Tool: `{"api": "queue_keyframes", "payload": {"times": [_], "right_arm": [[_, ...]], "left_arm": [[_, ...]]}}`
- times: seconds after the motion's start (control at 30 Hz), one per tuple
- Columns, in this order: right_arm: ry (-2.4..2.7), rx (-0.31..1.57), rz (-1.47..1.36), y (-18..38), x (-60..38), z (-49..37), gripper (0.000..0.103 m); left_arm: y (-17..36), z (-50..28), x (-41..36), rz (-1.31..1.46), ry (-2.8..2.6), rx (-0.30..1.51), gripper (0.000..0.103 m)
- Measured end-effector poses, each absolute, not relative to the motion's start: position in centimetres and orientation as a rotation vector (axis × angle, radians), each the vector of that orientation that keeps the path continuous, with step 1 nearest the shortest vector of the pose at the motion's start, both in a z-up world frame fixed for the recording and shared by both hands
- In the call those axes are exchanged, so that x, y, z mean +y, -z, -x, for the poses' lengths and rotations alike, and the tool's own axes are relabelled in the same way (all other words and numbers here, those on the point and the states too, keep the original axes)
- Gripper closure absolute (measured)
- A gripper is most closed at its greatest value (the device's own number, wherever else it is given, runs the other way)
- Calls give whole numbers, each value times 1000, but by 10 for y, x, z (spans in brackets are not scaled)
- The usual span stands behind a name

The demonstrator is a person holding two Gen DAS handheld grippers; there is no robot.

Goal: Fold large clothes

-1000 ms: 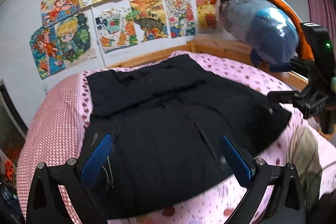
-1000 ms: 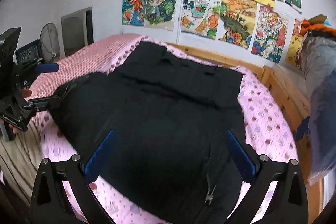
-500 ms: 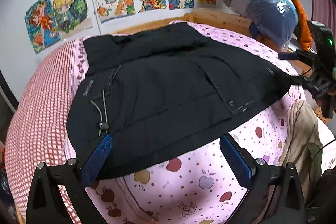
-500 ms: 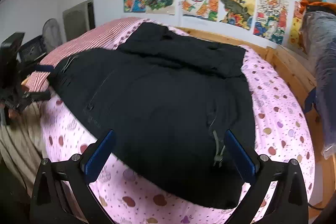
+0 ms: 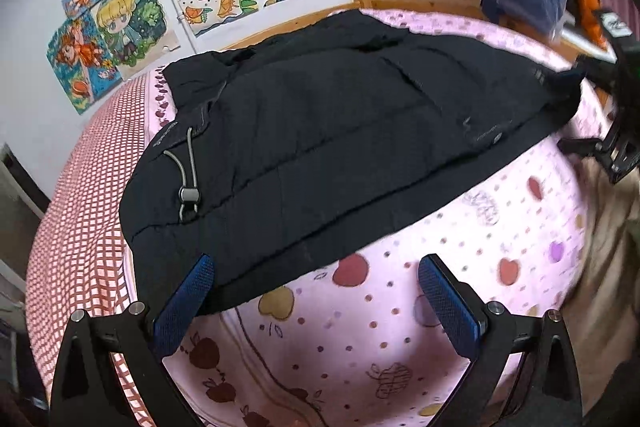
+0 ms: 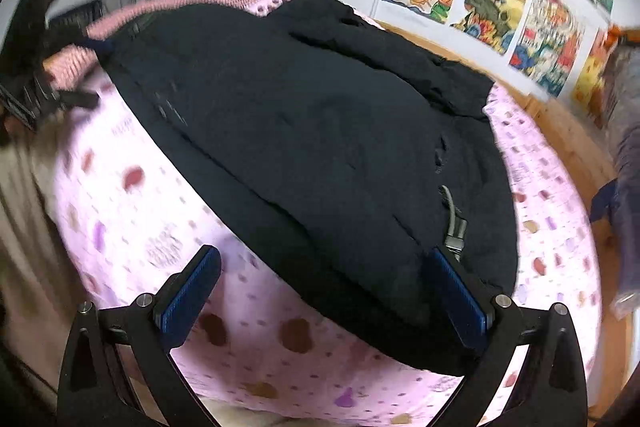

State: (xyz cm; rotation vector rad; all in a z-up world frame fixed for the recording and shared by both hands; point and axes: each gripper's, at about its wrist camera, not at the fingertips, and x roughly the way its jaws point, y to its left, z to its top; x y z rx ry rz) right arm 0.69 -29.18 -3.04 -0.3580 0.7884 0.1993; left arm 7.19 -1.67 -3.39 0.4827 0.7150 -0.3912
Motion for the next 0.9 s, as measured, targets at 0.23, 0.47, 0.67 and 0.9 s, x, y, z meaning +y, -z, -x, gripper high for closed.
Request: {"api": "queue_keyframes", "payload": {"times": [0.23,0.47,0.67,0.9], "right_arm": [[-56,682,462,28,-281,-1,2],[56,602,414,21,-286,-10,2],[64,565,244,11,-311,-17,2],[55,582,245,26,-329,-17,7]], "left_arm": [[34,-66,-23,-541,302,616,0],[42,-73,-25,-580,226,582,0],[34,-75,-20,-584,73,495,0],[24,-70,-20,-602,66,399,4]]}}
